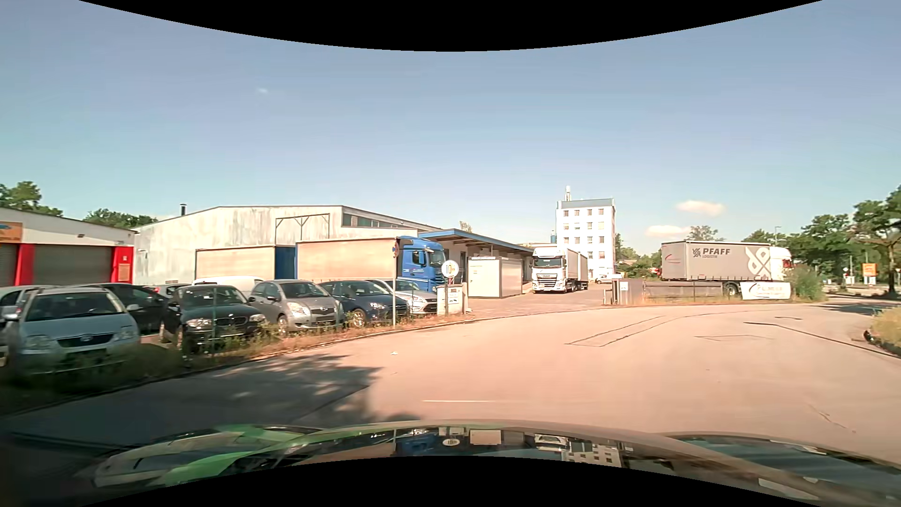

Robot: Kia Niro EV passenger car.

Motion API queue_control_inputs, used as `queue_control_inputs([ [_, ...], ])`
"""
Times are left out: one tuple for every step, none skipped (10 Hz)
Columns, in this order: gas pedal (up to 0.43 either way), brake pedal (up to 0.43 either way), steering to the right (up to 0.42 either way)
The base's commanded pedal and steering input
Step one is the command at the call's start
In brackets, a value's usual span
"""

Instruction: Follow the waypoints while adhering to traffic rules and regulations

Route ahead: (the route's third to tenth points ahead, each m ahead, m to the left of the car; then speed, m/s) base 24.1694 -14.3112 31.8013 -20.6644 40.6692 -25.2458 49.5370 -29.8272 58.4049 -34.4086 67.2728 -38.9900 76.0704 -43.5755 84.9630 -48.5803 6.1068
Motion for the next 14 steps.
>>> queue_control_inputs([
  [0.13,0.0,0.16],
  [0.13,0.0,0.139],
  [0.098,0.0,0.12],
  [0.098,0.0,0.1],
  [0.098,0.0,0.085],
  [0.067,0.0,0.079],
  [0.008,0.0,0.071],
  [0.0,0.0,0.063],
  [0.0,0.0,0.05],
  [0.0,0.0,0.036],
  [0.0,0.0,0.024],
  [0.0,0.0,0.016],
  [0.0,0.0,0.011],
  [0.0,0.0,0.007],
])
